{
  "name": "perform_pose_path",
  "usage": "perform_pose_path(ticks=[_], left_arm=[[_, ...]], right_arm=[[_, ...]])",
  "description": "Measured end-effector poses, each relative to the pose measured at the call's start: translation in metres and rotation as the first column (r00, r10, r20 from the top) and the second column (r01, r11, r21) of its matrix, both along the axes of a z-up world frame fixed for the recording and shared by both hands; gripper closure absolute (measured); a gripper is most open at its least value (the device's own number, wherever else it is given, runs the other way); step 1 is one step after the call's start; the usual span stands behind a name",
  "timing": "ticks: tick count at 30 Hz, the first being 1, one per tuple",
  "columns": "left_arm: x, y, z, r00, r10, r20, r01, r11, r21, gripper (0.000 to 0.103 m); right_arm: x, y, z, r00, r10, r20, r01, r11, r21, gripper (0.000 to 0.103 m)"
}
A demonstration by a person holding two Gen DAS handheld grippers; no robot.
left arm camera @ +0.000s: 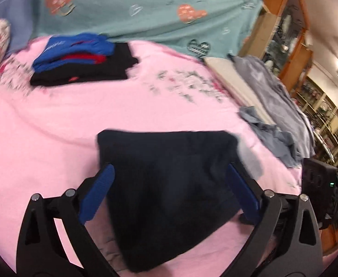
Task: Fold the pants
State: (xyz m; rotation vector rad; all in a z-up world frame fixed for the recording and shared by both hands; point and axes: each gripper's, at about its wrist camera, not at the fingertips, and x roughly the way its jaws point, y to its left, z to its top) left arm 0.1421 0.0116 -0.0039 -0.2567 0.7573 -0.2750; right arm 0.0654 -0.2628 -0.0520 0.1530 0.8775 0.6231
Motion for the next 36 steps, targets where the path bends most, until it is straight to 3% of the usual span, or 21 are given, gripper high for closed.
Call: perform_pose_path(ticks=[4,7,10,16,27,32,36], left_arm=[[0.001,0.03,-0.024,0.995,0.073,-0.073,-0.075,0.997,-0.03,0.004],[0.003,0.039,-0.037,0.992,0.071,-0.1,-0.078,0.995,-0.065,0.004],[0.007,0.034,-0.045,0.993,0.064,-0.1,-0.069,0.997,-0.047,0.004],[0.011,0.027,-0.056,0.992,0.023,-0.122,-0.028,0.999,-0.037,0.004],[0.012,0.033,-0.061,0.991,0.0,-0.134,-0.016,0.993,-0.116,0.004],[0.012,0.035,-0.063,0.991,-0.004,-0.133,-0.015,0.99,-0.143,0.004],[0.01,0.037,-0.062,0.992,-0.007,-0.124,-0.013,0.987,-0.159,0.004]], right_arm=[[0.002,0.001,-0.001,1.0,0.003,-0.005,-0.003,1.0,-0.002,0.052],[0.007,-0.002,0.001,0.999,-0.009,-0.031,0.01,1.0,0.026,0.047],[0.012,-0.01,0.005,0.996,-0.067,-0.056,0.07,0.996,0.057,0.046],[0.026,-0.035,-0.001,0.962,-0.217,-0.166,0.244,0.954,0.172,0.046],[0.056,-0.034,-0.004,0.921,-0.344,-0.185,0.38,0.899,0.218,0.046],[0.058,-0.023,0.001,0.923,-0.36,-0.138,0.379,0.913,0.149,0.046],[0.048,-0.004,0.011,0.926,-0.377,-0.011,0.377,0.926,0.006,0.046]])
